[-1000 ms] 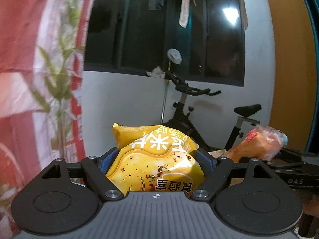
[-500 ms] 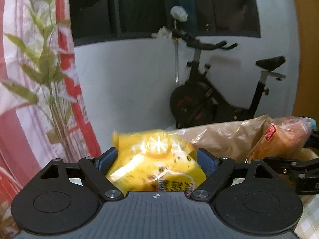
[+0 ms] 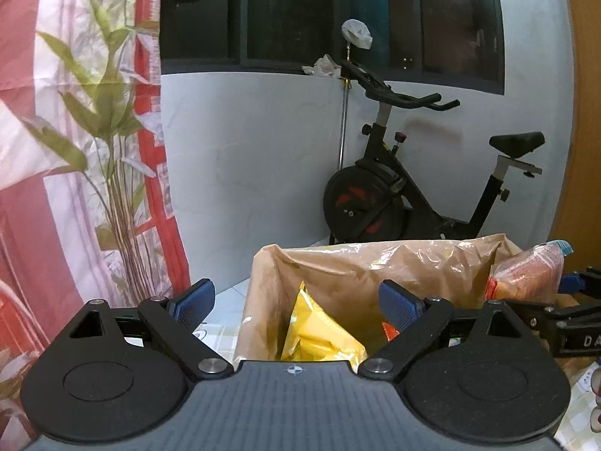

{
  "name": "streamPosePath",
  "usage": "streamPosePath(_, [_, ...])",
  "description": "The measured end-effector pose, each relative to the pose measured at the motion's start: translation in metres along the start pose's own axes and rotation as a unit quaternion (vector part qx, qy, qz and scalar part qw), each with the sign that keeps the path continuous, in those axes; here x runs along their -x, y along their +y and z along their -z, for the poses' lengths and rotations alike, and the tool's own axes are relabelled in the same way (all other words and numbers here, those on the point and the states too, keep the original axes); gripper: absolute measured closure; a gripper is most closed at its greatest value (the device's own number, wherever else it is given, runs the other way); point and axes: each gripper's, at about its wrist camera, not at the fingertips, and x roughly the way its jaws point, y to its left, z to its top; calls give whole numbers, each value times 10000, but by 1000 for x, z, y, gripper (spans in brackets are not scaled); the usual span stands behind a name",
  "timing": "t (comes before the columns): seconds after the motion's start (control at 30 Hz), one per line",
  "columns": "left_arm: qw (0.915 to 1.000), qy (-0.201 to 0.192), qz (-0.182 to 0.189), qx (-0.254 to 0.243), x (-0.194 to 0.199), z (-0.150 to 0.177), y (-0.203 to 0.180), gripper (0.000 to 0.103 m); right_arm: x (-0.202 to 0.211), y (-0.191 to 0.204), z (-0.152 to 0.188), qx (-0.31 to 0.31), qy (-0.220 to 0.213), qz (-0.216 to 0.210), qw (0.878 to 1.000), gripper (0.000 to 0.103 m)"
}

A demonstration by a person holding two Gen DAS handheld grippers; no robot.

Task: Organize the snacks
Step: 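Open both tools to drop the yellow bag and bread into the box, then reach the left tool to a red packet while the right tool reaches the small yellow packet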

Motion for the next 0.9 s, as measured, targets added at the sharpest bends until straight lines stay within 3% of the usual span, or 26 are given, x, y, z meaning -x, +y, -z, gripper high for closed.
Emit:
streamPosePath(0.13, [9999,-21,34,157,14,2,7,8,6,2,-5,-3,-45,14,10000,14])
streamPosePath(0.3, [9998,-90,7,187,31,3,15,8,11,8,-9,98,-58,132,9998,1])
streamPosePath(0.5, [9997,-121,13,222,45,7,22,8,29,18,-13,270,-514,160,9982,0])
streamPosePath(0.7, [9992,-110,153,350,68,26,35,8,52,28,-3,306,-719,-114,9969,0])
streamPosePath(0.9, [9957,-5,287,884,89,68,60,10,78,37,34,141,-1067,-572,9925,0])
